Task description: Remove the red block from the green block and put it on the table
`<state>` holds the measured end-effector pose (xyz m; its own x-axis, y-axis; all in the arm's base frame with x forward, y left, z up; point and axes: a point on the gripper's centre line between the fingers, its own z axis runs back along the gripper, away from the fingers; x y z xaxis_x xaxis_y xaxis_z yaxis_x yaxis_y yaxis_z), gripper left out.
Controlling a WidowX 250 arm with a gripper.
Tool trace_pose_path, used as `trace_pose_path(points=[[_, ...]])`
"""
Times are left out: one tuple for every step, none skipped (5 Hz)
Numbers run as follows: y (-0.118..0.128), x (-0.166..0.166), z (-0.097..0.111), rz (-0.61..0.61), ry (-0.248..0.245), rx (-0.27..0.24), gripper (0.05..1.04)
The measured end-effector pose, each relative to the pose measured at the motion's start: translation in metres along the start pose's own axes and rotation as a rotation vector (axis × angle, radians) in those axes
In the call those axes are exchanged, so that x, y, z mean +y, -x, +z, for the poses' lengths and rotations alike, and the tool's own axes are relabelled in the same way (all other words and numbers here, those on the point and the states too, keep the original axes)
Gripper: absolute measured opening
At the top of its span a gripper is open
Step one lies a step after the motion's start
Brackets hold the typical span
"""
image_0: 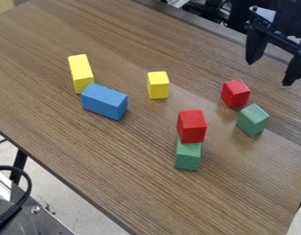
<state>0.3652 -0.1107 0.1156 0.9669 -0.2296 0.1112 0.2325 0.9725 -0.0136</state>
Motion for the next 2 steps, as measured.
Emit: trace_pose_path(points=[[0.0039,0.0003,-0.0121,0.0,-0.002,0.035,0.999],[0.0048,0.0074,-0.0063,0.016,-0.015,-0.039,0.999]])
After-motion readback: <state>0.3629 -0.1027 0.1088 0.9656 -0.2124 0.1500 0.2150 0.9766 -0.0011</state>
